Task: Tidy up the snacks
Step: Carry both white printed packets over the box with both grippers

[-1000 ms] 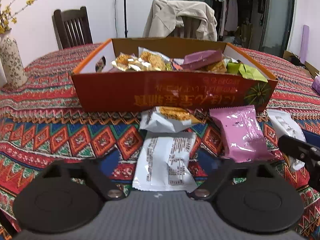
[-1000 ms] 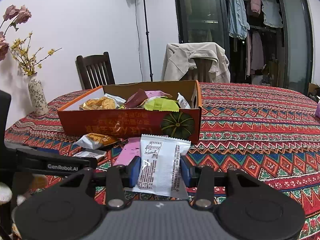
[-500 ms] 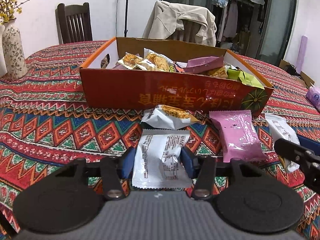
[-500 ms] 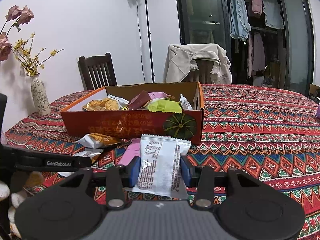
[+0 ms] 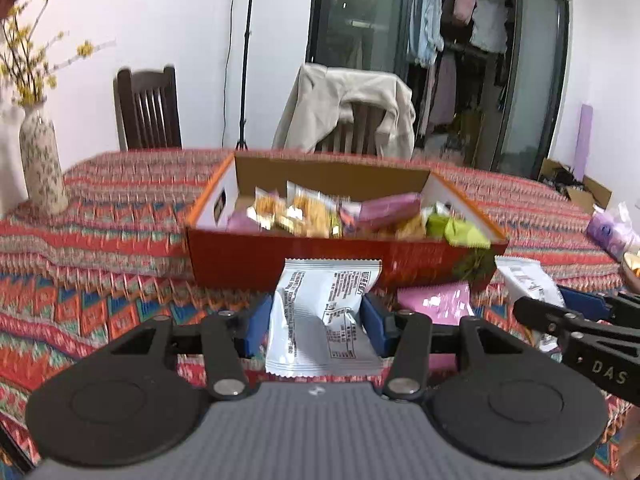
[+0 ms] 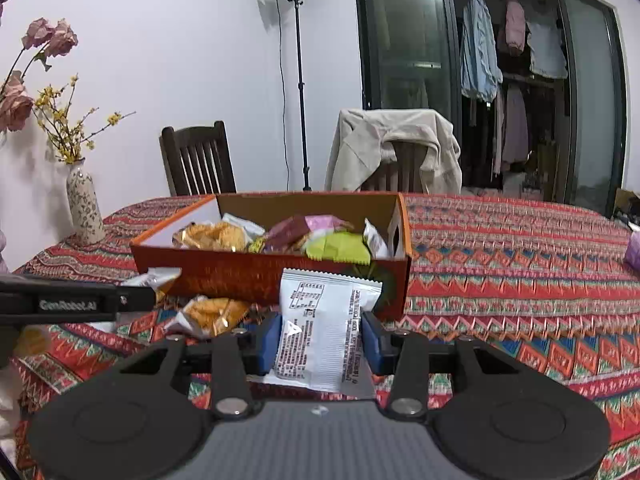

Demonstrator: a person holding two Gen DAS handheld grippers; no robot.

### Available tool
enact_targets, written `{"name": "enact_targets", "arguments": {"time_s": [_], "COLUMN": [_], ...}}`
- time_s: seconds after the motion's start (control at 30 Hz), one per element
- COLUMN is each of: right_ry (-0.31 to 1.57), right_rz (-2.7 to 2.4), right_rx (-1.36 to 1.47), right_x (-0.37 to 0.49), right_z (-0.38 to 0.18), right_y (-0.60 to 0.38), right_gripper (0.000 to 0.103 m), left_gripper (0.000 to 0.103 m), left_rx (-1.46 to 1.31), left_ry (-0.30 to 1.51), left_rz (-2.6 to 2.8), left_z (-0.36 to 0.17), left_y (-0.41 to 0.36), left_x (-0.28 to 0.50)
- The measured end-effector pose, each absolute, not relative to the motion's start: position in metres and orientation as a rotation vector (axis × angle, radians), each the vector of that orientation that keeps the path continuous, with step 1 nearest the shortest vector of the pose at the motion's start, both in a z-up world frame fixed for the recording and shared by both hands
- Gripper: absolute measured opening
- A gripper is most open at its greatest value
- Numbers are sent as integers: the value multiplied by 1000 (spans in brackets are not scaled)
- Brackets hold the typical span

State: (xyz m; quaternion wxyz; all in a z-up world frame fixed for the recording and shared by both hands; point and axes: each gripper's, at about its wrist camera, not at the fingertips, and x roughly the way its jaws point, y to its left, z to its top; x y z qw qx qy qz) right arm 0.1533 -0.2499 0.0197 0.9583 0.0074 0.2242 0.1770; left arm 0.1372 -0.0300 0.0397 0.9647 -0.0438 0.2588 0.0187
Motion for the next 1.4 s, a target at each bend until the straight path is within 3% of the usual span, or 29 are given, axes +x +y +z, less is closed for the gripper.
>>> {"name": "enact_targets", "arguments": {"time_s": [0.6,0.9,1.27,1.33,1.37,1.4], "right_ry": [387,402,426,441,444,449], "right_rz": [342,321,347,352,355,363], "right_rx": [14,64,77,81,86,99], "right_x": [238,307,325,327,328,328], "right_z": [75,65,33,31,30,29], "right_y": [-222,-200,-204,-204,-204,-206], "right_gripper": [42,42,43,47,55,76], "left_gripper": [51,51,50,52,53,55], "left_rx": [-134,-192,-164,-164,-168,-170], "left_ry": [404,423,452,445,437,427], "left_rz": [72,139,127,157,180,194], "left_z": [93,68,40,39,40,40], "left_y": [-16,3,7,8,10,12], "left_x": [221,282,293,293,294,293]}}
